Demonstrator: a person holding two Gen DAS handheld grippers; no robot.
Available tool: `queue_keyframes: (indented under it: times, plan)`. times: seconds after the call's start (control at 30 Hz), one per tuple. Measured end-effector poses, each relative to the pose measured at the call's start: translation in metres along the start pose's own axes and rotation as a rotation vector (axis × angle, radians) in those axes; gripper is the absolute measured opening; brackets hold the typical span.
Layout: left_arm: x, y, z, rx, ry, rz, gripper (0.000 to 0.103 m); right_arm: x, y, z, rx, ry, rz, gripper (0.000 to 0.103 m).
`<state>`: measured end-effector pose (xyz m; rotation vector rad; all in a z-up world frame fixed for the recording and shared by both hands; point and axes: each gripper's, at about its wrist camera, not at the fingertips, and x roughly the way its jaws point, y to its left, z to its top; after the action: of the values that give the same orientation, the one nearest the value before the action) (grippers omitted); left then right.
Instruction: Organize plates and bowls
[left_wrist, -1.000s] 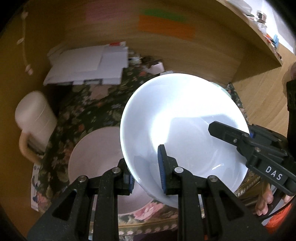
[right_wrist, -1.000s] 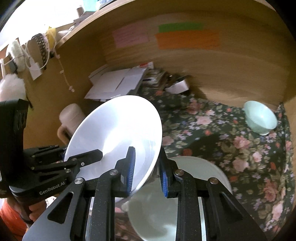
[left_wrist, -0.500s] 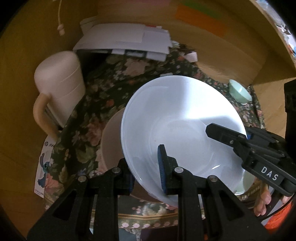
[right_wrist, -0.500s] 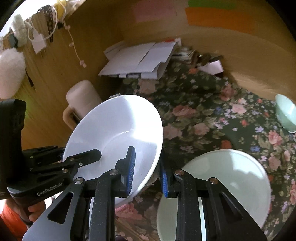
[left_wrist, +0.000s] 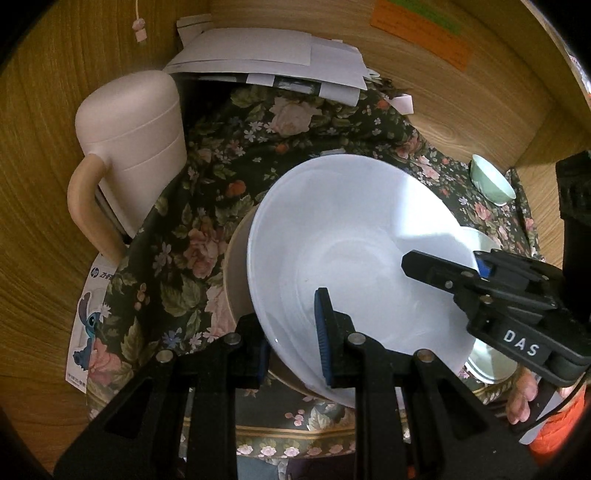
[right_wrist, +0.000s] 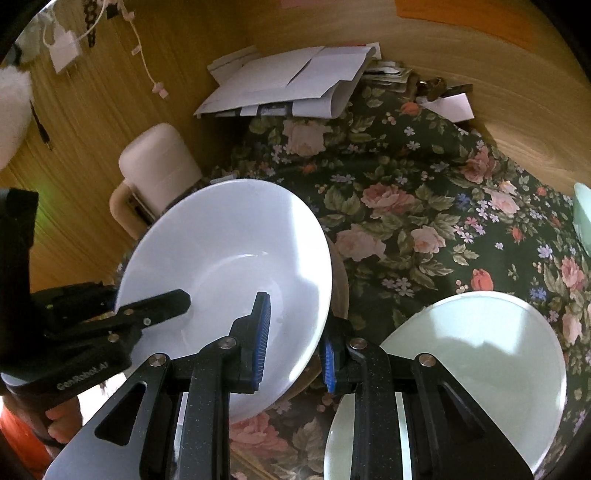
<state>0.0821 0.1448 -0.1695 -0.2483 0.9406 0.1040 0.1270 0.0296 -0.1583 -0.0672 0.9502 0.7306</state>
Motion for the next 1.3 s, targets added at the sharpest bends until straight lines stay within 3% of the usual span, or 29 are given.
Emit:
queue_keyframes:
  times: [0.53,0.8,0.93,1.03,1.1,1.17,1.3]
  plan:
    - [0.016,0.003,0.007,-0.022,0.036,0.014,0.017,-0.007,0.002,0.007,-0.073,0.014,-0.054,0.025]
    - [0.024,-0.006,0.018,0.015,0.038,0.078,0.018,-0.008,-0.005,0.004,-0.07,0.002,-0.047,0.025]
    - [0.022,-0.009,0.024,0.028,0.039,0.063,0.04,-0.008,-0.012,0.002,-0.041,0.01,-0.039,0.025]
    - [0.015,-0.013,0.03,0.027,0.008,0.067,0.056,-0.015,-0.022,0.003,-0.007,0.0,-0.032,0.033]
    - [0.007,-0.014,0.034,0.023,-0.022,0.074,0.06,-0.021,-0.028,0.005,0.015,-0.017,-0.036,0.048]
    - [0.0,-0.016,0.039,0.019,-0.047,0.072,0.063,-0.033,-0.036,0.007,0.034,-0.053,-0.052,0.055]
    - [-0.013,-0.026,0.051,0.017,-0.082,0.031,0.064,-0.054,-0.051,0.012,0.047,-0.106,-0.086,0.061]
